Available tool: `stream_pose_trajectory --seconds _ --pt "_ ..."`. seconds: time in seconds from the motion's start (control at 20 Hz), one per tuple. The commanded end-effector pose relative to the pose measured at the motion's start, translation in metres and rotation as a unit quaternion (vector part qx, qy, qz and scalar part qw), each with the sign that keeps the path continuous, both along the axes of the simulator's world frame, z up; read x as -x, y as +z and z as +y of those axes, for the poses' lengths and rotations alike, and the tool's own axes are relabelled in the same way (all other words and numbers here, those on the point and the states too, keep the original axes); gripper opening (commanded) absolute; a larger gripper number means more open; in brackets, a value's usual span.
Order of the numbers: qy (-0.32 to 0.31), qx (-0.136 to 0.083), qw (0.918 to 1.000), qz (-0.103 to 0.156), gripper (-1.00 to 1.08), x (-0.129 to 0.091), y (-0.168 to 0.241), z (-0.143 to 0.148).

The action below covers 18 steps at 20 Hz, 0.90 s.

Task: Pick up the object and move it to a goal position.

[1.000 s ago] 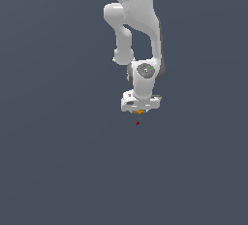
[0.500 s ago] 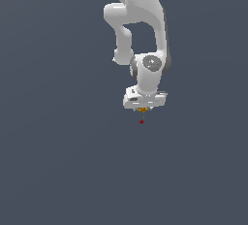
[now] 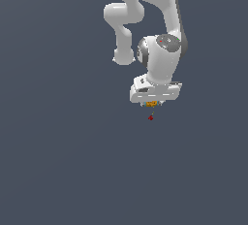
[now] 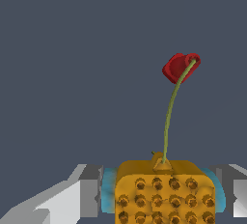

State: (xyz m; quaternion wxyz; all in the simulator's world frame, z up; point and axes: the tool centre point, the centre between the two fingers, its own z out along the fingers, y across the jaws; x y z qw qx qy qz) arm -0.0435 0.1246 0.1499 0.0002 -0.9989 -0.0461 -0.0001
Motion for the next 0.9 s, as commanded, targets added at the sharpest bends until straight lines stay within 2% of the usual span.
stream_pose_trajectory --seconds 0.0,0.4,0.85 --pt "0.0 0.0 1.0 0.0 -1.0 -0.008 0.022 0.007" --pt "0.0 0.0 1.0 0.0 -1.0 -0.026 0.067 0.021" --pt "-0.001 0.0 1.0 0.0 -1.0 -0.033 0.082 0.026"
